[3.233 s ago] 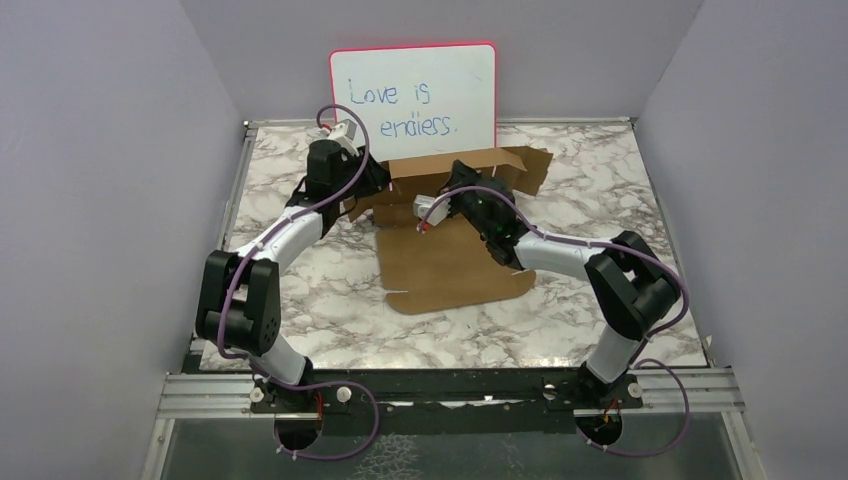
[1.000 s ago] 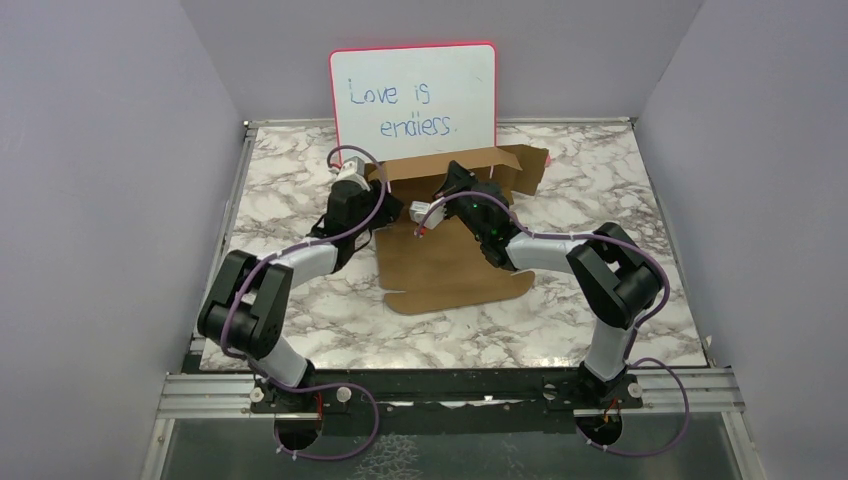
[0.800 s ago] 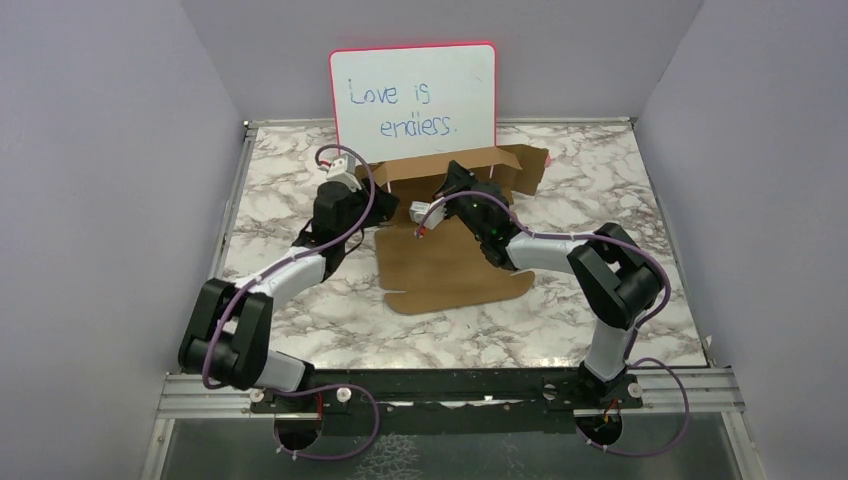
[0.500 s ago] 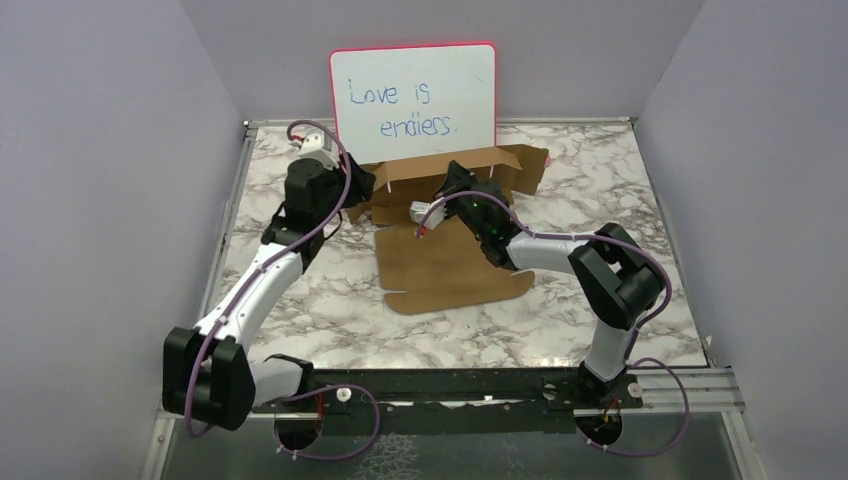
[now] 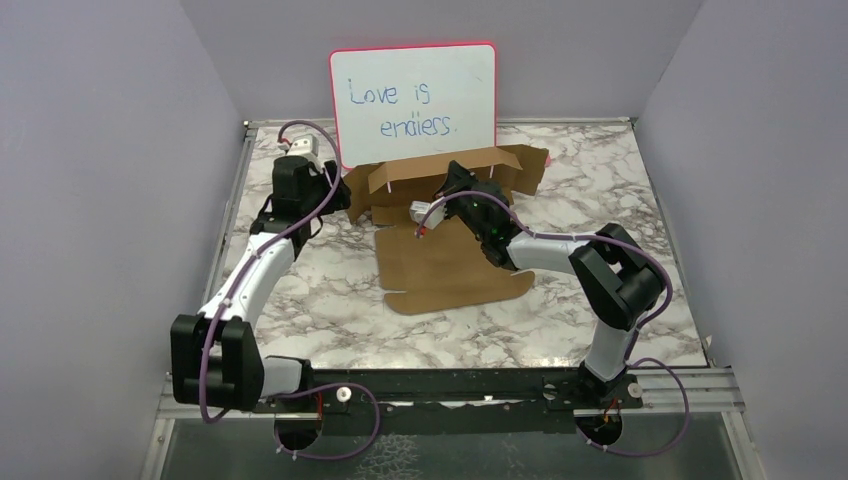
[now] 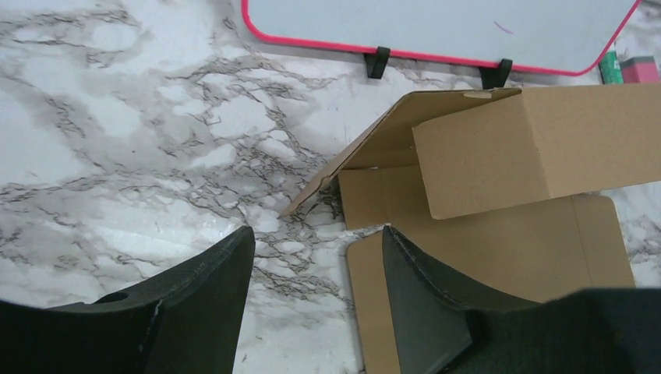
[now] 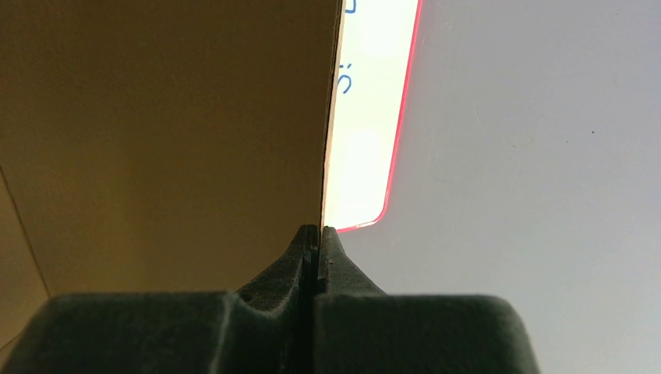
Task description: Fold the paper box
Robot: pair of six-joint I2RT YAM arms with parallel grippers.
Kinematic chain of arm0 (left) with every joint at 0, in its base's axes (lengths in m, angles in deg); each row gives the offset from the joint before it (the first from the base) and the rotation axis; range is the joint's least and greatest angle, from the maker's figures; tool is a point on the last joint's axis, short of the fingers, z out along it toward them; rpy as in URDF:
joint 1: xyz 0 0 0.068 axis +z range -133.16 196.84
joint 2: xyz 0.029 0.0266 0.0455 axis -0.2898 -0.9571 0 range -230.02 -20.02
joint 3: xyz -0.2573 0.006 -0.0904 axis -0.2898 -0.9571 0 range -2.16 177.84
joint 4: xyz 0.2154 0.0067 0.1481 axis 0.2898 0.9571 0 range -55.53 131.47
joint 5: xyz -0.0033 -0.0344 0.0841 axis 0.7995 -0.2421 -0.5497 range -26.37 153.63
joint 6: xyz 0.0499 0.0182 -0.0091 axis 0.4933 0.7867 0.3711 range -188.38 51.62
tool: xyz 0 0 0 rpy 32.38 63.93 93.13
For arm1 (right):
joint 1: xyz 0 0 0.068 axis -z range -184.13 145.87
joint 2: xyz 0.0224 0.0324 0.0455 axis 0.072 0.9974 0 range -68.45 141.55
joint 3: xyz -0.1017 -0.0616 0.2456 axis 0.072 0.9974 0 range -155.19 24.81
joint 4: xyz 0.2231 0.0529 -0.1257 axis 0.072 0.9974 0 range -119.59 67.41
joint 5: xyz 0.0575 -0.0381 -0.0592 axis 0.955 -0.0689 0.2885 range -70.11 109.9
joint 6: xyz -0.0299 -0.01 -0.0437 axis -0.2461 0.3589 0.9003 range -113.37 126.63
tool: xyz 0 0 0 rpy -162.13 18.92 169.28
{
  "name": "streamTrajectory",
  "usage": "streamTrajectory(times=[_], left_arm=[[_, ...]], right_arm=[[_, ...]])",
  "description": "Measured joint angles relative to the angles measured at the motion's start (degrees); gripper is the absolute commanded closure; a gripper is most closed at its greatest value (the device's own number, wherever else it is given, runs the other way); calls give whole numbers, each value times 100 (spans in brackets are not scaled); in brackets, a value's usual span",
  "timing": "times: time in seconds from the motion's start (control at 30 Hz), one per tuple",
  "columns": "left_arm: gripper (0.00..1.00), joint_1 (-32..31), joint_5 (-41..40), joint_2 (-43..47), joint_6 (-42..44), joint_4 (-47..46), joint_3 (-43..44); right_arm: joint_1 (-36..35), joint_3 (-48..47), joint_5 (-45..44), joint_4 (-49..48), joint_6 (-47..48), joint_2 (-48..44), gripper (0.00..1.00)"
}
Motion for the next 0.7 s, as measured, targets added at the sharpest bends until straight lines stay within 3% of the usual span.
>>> streamTrajectory(times=[0.27,0.6,0.7], left_arm=[[52,0,280,-765,153,-129,256],[93,0,452,-1268,369,-422,470],[97,-20,535,-1244,433,-481,459]], right_arm=[[0,0,0,0,-61,0,99],[0,-28,0,7,-68,0,99],[0,-52,0,13,-83,0,99]])
